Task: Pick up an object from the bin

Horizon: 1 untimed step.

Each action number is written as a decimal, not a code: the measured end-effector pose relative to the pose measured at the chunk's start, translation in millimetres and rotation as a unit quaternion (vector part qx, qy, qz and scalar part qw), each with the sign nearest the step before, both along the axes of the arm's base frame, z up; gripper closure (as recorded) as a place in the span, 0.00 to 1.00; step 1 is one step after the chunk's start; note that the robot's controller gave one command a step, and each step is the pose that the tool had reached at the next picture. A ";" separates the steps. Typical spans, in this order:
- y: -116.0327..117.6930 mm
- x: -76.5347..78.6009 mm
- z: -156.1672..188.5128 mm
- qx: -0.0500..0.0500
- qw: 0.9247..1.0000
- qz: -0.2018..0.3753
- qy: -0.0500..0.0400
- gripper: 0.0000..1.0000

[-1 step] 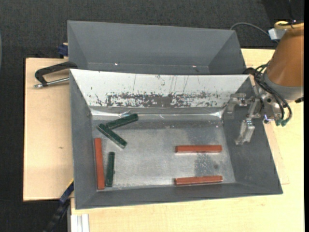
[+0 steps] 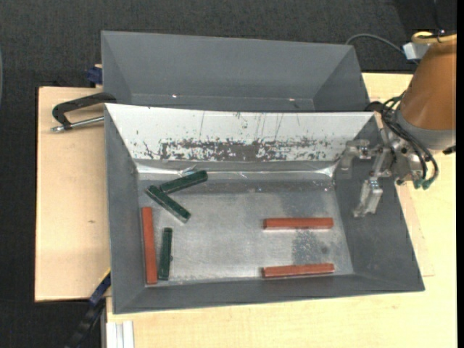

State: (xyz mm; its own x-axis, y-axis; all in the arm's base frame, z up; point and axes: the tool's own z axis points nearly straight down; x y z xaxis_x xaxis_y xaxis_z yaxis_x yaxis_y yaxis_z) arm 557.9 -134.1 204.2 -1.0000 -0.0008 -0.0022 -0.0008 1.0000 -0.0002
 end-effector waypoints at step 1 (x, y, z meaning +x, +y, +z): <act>6.9 7.9 -47.7 -0.001 1.000 0.027 -0.003 0.00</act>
Offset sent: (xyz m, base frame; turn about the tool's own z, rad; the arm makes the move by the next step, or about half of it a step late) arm -0.0192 0.0712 -0.1155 -0.0873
